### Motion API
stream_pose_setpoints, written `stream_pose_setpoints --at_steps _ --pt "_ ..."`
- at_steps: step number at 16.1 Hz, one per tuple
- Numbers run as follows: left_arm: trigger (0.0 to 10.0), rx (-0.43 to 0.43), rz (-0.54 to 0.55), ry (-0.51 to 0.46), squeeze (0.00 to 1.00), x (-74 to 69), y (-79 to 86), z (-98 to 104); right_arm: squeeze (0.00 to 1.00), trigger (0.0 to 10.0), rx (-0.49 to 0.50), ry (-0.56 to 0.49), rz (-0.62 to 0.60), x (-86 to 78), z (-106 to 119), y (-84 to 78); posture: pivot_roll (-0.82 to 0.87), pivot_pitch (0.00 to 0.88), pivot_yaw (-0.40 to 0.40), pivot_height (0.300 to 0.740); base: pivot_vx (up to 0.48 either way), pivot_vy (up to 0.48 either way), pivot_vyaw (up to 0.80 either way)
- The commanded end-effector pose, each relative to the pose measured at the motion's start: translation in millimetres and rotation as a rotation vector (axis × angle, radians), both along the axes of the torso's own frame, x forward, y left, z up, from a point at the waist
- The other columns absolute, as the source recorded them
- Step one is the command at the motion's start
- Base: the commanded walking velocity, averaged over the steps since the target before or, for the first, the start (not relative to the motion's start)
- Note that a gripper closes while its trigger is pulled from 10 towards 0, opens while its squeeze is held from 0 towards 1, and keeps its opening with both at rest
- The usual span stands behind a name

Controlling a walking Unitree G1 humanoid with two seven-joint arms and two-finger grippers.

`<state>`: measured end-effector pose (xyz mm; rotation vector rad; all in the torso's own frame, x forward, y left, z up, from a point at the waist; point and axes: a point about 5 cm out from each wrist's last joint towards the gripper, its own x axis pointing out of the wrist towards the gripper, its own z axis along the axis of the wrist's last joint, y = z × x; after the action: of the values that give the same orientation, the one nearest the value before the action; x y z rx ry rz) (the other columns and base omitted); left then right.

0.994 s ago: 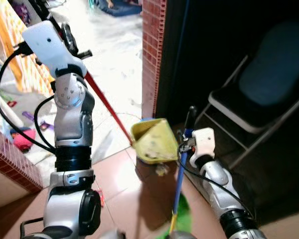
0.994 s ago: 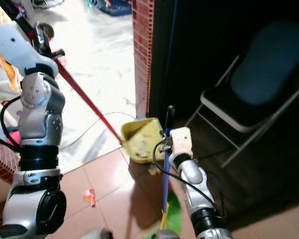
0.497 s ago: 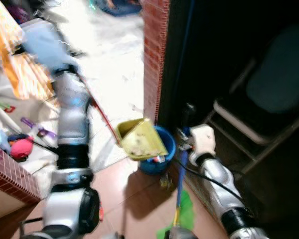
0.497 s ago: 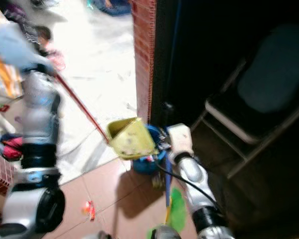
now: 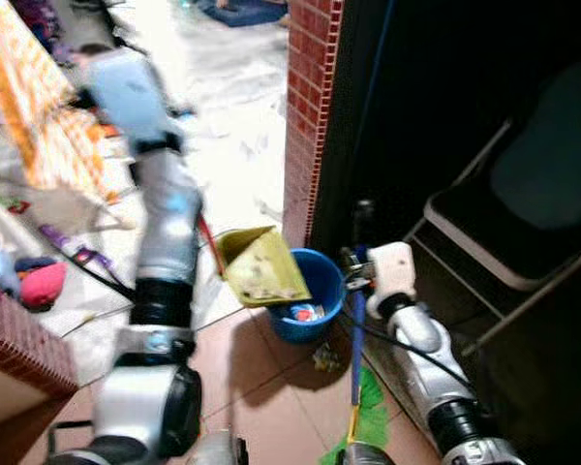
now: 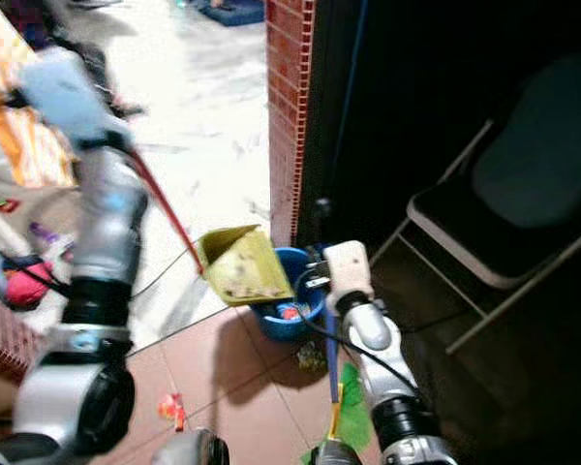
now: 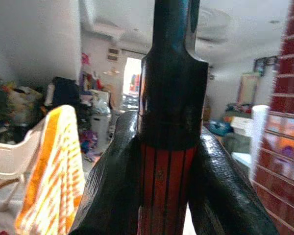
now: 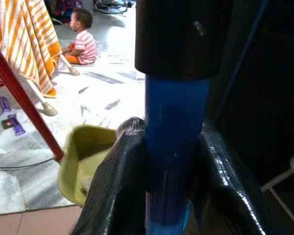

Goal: Sweep floor

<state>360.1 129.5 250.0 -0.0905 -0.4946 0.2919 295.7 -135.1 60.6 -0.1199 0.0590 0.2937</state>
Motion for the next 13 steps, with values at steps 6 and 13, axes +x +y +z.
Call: stream_pose_setpoints --at_steps 6,13 --pt "10.0 0.176 -0.141 -0.085 0.00 -8.8 -48.3 -14.9 0.00 10.0 0.004 -0.043 0.000 2.1 8.8 3.0 -0.11 0.000 0.001 0.740 0.000 0.000 0.00" --pt "10.0 0.156 -0.013 -0.196 0.00 5.5 -32.4 23.0 0.00 10.0 0.001 -0.048 -0.008 -0.1 9.7 0.6 -0.13 0.000 0.004 0.740 0.000 0.000 0.00"
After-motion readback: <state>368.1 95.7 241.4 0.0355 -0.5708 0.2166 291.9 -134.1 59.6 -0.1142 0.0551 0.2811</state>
